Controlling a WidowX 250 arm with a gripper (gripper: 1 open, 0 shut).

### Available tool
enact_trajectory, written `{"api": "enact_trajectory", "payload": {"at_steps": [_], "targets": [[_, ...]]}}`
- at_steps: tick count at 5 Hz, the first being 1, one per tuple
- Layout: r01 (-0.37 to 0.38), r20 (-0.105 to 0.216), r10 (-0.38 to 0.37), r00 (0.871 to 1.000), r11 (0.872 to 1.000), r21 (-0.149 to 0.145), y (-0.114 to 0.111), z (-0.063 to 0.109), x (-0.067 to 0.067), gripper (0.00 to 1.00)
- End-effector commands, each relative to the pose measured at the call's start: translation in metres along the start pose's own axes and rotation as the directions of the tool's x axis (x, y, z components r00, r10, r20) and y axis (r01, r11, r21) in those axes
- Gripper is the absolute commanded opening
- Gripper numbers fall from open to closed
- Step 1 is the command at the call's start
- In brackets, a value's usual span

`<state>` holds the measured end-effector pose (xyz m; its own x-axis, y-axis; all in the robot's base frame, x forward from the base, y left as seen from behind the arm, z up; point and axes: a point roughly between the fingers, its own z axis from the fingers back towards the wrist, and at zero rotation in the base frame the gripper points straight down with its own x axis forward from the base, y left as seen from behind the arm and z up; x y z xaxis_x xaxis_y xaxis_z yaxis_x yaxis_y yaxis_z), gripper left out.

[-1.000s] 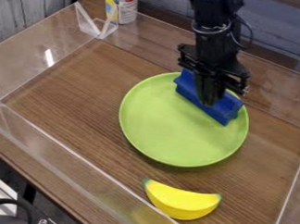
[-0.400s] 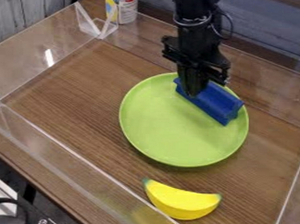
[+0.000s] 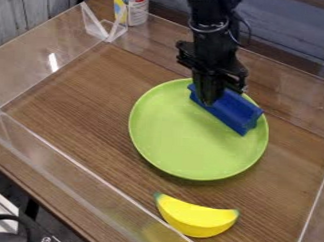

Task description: Put the blue object in the green plate

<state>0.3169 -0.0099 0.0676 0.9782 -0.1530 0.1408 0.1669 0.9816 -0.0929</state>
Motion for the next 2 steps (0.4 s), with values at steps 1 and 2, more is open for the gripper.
{"api": "enact_trajectory", "payload": {"at_steps": [1, 2], "targets": [[-0.005, 0.061, 0.004, 0.998, 1.000, 0.026, 0.0086, 0.0086, 0.0162, 0.00], [-0.009, 0.061, 0.007, 0.998, 0.999, 0.033, 0.0117, 0.0026, 0.0196, 0.00]]}}
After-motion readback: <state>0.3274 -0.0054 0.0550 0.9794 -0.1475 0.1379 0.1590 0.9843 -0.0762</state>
